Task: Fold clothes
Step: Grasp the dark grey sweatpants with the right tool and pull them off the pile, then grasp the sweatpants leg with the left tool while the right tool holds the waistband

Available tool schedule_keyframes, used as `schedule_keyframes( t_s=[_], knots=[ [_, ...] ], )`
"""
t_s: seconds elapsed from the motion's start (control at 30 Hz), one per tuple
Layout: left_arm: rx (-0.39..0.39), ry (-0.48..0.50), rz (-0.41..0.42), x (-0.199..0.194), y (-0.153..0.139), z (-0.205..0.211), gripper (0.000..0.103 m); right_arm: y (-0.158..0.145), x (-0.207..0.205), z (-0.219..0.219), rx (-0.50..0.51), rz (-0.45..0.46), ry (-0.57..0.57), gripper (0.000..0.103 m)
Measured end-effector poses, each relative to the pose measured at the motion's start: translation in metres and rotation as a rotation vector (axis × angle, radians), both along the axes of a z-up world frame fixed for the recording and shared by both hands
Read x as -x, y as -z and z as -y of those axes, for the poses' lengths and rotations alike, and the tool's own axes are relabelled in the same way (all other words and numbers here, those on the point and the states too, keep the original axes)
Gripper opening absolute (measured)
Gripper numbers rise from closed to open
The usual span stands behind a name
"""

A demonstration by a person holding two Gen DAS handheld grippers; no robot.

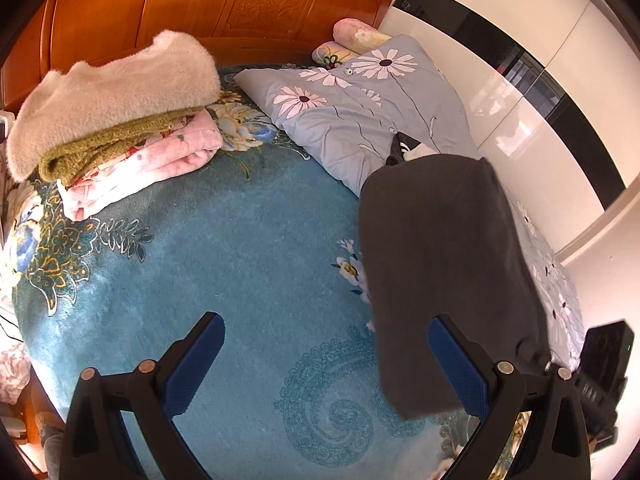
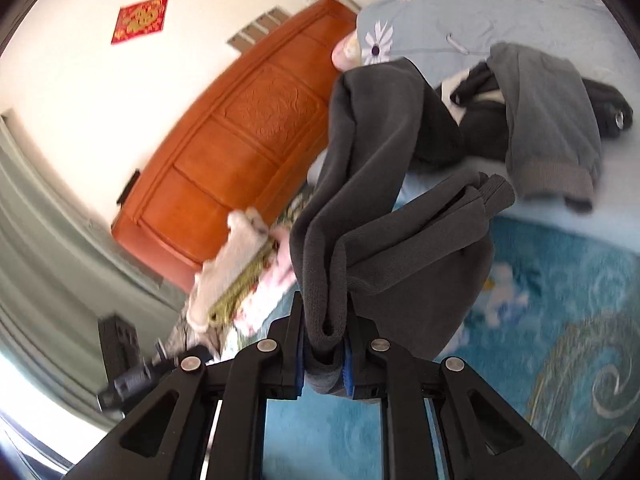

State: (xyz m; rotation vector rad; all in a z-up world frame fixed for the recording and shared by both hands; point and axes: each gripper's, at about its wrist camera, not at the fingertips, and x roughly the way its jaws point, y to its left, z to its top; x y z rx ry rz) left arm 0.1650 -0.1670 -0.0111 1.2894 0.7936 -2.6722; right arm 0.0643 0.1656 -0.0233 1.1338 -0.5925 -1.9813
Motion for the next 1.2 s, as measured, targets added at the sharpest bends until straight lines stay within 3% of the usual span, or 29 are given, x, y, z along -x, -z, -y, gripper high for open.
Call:
schedule_keyframes(
  t_s=[0.07, 0.37, 0.5, 0.63, 0.73, 0.8, 0.9, 0.97, 1.07, 1.2],
  knots=[
    [-0.014, 0.01, 0.009, -0.004, 0.005, -0.001, 0.103, 0.019, -0.031, 0.01, -0.073, 0.057, -0.049, 0.015],
    [-0.067, 0.078, 0.105, 0.009, 0.035, -0.023, 0.103, 0.066, -0.072, 0.024, -0.29, 0.187, -0.025, 0.019],
    [-0.106, 0.12, 0.16, 0.031, 0.054, -0.043, 0.102, 0.052, -0.072, 0.033, -0.419, 0.157, -0.05, 0.024],
    [-0.165, 0.146, 0.201, 0.051, 0.069, -0.058, 0.102, 0.046, -0.076, 0.021, -0.479, 0.178, -0.088, 0.038],
    [-0.145, 0.187, 0.21, 0.066, 0.078, -0.073, 0.101, 0.033, -0.071, 0.015, -0.548, 0.158, -0.129, 0.039],
    [-0.138, 0.188, 0.253, 0.075, 0.088, -0.079, 0.094, 0.023, -0.058, 0.009, -0.536, 0.117, -0.087, 0.039],
    [-0.267, 0.184, 0.305, 0.081, 0.105, -0.085, 0.087, 0.019, -0.035, 0.006, -0.491, 0.101, -0.012, 0.04],
    [-0.286, 0.195, 0.311, 0.083, 0.111, -0.09, 0.081, 0.024, -0.019, 0.01, -0.453, 0.12, 0.025, 0.04],
    [-0.292, 0.194, 0.34, 0.083, 0.118, -0.091, 0.07, 0.032, -0.011, 0.025, -0.395, 0.146, -0.003, 0.04],
    [-0.311, 0.179, 0.355, 0.084, 0.125, -0.091, 0.058, 0.045, -0.013, 0.041, -0.442, 0.16, -0.039, 0.04]
  ],
)
